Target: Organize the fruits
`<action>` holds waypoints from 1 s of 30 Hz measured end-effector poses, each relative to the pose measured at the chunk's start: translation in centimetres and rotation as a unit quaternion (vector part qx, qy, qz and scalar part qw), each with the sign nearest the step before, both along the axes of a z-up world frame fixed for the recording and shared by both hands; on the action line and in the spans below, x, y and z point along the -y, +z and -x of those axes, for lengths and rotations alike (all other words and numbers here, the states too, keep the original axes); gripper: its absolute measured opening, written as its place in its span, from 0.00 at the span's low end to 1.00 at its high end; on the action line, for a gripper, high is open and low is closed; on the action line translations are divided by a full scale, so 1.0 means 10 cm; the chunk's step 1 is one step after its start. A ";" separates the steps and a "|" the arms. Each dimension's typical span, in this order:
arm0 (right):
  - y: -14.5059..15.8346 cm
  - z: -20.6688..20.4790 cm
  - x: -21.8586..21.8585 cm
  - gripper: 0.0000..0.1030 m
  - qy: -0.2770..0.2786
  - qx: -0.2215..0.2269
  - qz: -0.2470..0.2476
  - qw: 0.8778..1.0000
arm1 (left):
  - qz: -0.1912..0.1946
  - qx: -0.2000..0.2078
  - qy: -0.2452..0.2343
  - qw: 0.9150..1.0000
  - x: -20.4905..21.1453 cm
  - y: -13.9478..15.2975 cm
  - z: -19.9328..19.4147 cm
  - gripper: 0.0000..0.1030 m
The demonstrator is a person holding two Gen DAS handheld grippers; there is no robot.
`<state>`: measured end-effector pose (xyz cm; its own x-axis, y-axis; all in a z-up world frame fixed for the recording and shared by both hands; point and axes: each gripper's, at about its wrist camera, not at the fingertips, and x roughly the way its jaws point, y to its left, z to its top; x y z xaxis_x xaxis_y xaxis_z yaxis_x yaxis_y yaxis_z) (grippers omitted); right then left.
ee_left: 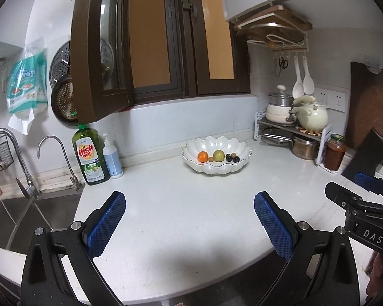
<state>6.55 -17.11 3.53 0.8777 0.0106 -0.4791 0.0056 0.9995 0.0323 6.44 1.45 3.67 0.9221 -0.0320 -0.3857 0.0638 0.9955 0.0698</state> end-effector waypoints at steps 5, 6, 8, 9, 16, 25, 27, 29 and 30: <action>0.03 0.23 -0.03 0.75 0.006 0.009 0.003 1.000 | 0.002 0.006 0.000 1.000 -0.03 0.03 0.25 1.00; 0.04 0.28 -0.04 0.75 0.007 0.010 0.004 1.000 | 0.004 0.007 -0.001 1.000 -0.04 0.04 0.29 1.00; 0.05 0.33 -0.06 0.75 0.010 0.012 0.003 1.000 | 0.006 0.009 -0.001 1.000 -0.06 0.05 0.36 1.00; 0.05 0.37 -0.07 0.75 0.011 0.014 0.004 1.000 | 0.006 0.010 -0.001 1.000 -0.07 0.06 0.38 1.00; 0.05 0.54 -0.10 0.75 0.006 0.021 0.006 1.000 | 0.005 0.021 0.002 1.000 -0.08 0.07 0.56 1.00; 0.07 0.70 -0.07 0.75 -0.003 0.029 0.011 1.000 | 0.008 0.026 -0.003 1.000 -0.05 0.08 0.67 1.00; 0.08 0.74 -0.06 0.75 -0.003 0.032 0.009 0.999 | 0.007 0.027 -0.005 1.000 -0.04 0.09 0.69 1.00; 0.09 0.75 -0.05 0.75 -0.004 0.034 0.008 0.999 | 0.008 0.029 -0.006 1.000 -0.03 0.10 0.71 1.00; 0.10 0.76 -0.05 0.75 -0.003 0.035 0.007 0.999 | 0.007 0.030 -0.006 1.000 -0.03 0.10 0.73 1.00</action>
